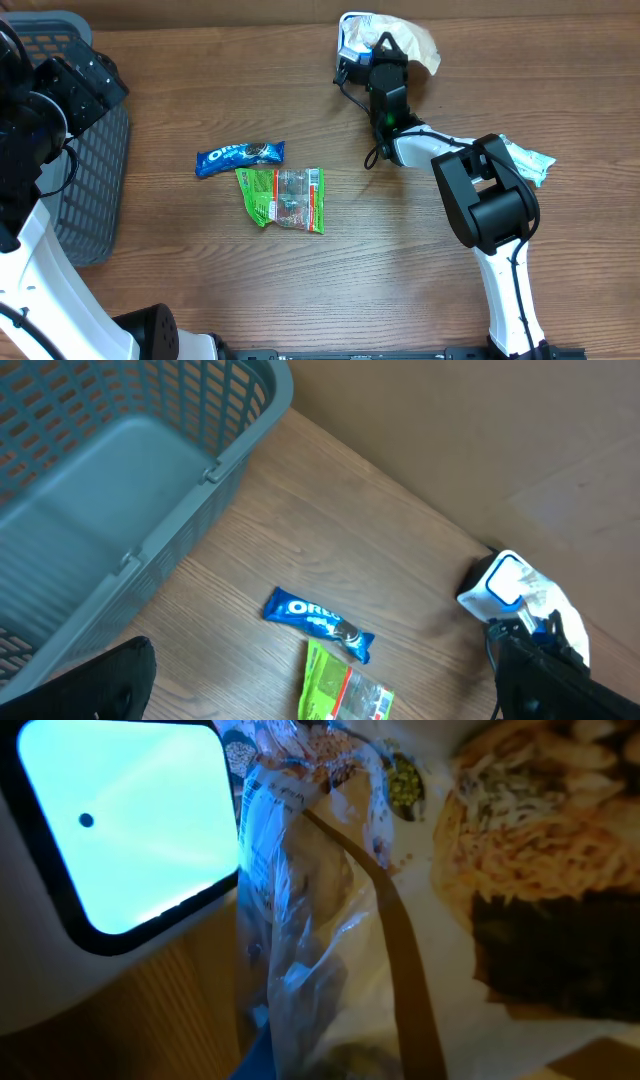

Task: Scan the item barcode
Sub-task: 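Hold the brown cookie bag's barcode against the scanner with the right gripper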

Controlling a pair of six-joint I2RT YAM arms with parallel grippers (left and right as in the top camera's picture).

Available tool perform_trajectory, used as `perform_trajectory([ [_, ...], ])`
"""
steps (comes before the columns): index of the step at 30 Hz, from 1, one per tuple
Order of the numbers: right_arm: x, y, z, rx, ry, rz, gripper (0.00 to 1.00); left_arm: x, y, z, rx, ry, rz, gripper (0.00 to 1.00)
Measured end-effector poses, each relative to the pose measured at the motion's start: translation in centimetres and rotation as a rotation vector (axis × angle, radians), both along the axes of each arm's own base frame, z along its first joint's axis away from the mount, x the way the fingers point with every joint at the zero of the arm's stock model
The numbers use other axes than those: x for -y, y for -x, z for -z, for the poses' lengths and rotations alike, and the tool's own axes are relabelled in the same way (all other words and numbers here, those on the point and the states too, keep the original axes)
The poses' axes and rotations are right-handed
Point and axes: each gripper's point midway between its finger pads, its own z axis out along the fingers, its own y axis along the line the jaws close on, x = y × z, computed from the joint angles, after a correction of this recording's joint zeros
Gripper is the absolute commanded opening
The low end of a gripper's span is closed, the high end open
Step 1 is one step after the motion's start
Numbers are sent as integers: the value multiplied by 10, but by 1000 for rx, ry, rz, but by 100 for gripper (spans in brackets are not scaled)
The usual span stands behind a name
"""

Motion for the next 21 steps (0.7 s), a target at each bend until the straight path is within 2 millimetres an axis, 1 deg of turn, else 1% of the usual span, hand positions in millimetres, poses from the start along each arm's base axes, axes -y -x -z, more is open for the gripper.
perform_trajectory([
  [8,2,0,1,-3,64,4,4,0,0,0,0,0,0,100],
  [21,1,0,1,-4,79,3,4,0,0,0,0,0,0,100],
])
